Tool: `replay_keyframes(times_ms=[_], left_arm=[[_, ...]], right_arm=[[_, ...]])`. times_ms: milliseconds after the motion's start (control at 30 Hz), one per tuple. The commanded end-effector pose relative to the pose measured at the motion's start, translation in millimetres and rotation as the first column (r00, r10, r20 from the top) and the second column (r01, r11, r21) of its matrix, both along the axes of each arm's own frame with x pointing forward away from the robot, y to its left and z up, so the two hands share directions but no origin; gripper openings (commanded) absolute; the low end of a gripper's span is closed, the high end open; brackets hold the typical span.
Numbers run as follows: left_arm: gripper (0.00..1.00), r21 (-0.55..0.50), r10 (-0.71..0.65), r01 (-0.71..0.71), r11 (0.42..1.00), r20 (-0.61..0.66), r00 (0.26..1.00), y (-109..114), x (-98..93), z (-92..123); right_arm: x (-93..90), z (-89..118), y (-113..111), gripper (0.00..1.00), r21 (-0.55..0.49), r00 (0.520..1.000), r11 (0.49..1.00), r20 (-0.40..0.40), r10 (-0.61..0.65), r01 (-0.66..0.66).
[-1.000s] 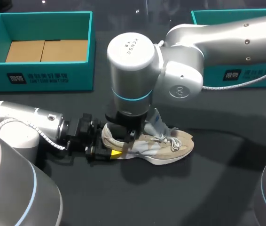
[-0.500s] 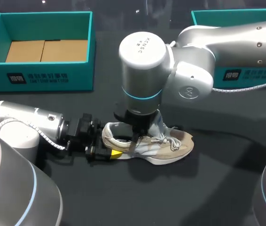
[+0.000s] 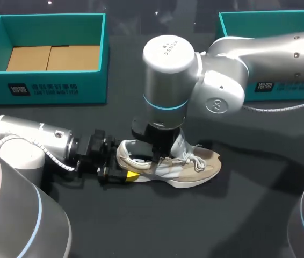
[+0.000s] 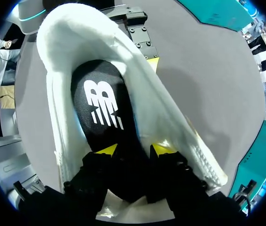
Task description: Take the shoe out of the shoebox, open the shoe tongue, remove and reinsert the insole, then place the shoe into the shoebox
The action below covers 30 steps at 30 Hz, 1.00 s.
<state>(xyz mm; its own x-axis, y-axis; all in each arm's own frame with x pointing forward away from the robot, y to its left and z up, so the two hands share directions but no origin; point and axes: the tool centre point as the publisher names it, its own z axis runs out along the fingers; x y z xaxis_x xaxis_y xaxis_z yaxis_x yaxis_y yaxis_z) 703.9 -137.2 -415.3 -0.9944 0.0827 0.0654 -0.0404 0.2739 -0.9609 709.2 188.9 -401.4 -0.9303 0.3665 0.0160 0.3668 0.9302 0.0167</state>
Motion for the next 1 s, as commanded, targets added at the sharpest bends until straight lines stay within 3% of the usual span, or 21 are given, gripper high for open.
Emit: replay_keyframes(times_ms=[33, 167, 333, 467, 533, 1000], left_arm=[[0.00, -0.001, 0.000, 0.000, 1.000, 0.000, 1.000, 1, -0.1, -1], [0.00, -0.001, 0.000, 0.000, 1.000, 0.000, 1.000, 1, -0.1, -1], [0.00, -0.001, 0.000, 0.000, 1.000, 0.000, 1.000, 1, -0.1, -1], [0.00, -0.001, 0.000, 0.000, 1.000, 0.000, 1.000, 1, -0.1, -1], [0.00, -0.001, 0.000, 0.000, 1.000, 0.000, 1.000, 1, -0.1, -1], [0.00, -0.001, 0.000, 0.000, 1.000, 0.000, 1.000, 1, -0.1, -1]], right_arm=[[-1.7, -16, 5, 0.42, 0.007, 1.000, 1.000, -0.017, 0.011, -0.011], [-10.4, -20, 5, 0.41, 0.008, 0.999, 1.000, -0.037, 0.026, -0.026], [-20.3, -22, 7, 0.31, 0.004, 0.997, 0.999, -0.064, 0.049, -0.049], [-25.9, -23, 8, 0.19, 0.003, 0.996, 0.998, -0.073, 0.055, -0.055], [-27.5, -23, 8, 0.00, 0.004, 0.996, 0.998, -0.075, 0.056, -0.056], [-28.2, -12, 1, 0.00, 0.092, 0.999, 0.995, -0.045, 0.029, -0.025]])
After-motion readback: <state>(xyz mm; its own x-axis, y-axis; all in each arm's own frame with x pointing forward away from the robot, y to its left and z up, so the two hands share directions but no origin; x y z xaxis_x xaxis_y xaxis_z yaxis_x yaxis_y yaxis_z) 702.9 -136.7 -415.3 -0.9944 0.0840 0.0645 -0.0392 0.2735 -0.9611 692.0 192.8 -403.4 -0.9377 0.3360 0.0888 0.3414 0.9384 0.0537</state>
